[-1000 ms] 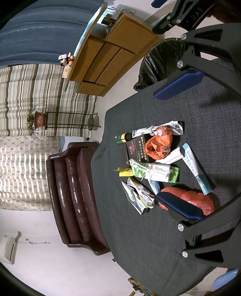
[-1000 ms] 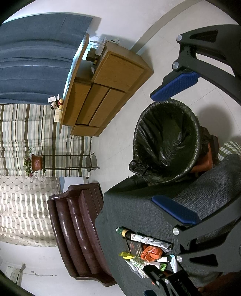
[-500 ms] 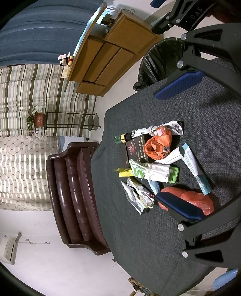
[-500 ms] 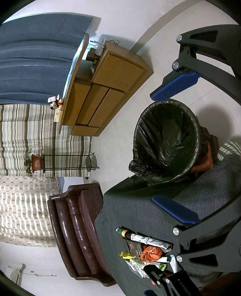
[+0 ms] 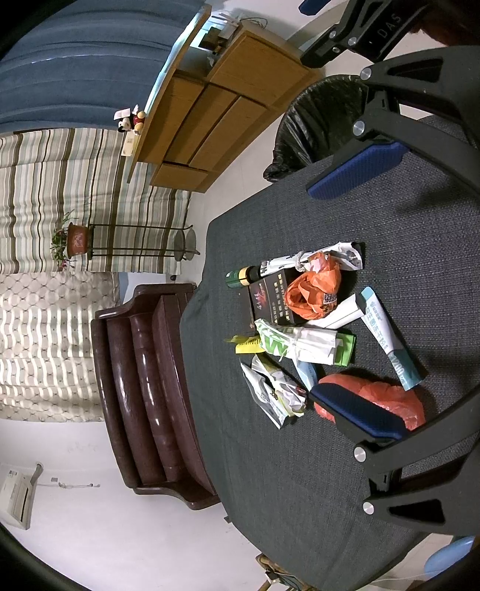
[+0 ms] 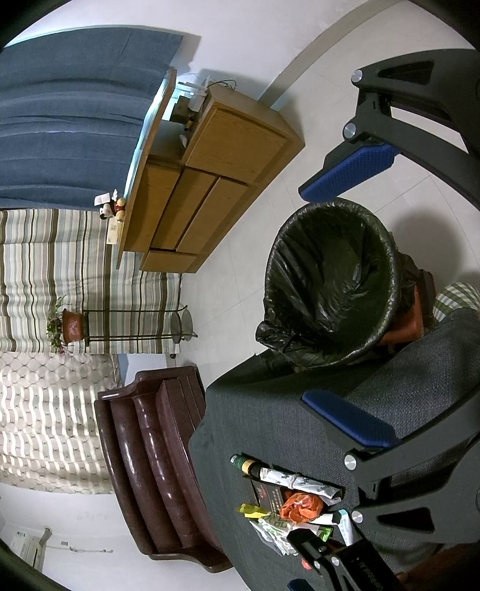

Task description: Collect trash

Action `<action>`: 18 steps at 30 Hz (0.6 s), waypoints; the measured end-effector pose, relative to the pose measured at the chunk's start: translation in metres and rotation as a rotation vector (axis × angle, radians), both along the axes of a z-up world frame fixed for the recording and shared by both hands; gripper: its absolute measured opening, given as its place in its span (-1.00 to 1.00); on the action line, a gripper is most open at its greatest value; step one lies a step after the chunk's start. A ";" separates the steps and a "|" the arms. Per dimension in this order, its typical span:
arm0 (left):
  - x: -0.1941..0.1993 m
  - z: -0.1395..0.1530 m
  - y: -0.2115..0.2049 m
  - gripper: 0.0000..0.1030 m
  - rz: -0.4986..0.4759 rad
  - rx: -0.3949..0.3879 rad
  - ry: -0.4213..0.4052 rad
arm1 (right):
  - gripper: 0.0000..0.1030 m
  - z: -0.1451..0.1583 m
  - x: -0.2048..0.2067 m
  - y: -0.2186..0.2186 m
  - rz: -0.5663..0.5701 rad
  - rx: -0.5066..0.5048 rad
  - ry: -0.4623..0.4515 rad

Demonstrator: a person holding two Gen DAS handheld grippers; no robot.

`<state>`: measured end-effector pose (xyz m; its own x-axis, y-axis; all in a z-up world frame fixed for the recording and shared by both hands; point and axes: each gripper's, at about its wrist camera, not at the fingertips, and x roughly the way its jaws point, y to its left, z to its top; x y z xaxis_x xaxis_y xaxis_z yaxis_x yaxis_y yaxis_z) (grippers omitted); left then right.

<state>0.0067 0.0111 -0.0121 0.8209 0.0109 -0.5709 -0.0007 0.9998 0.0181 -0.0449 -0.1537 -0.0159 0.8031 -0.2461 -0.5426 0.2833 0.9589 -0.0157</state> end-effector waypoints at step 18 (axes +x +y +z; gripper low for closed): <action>0.000 -0.020 0.011 0.88 -0.002 0.000 0.003 | 0.92 0.001 -0.001 -0.001 -0.001 0.000 0.001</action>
<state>0.0066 0.0216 -0.0320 0.8192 0.0094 -0.5734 0.0012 0.9998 0.0181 -0.0455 -0.1543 -0.0152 0.8026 -0.2467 -0.5431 0.2838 0.9587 -0.0162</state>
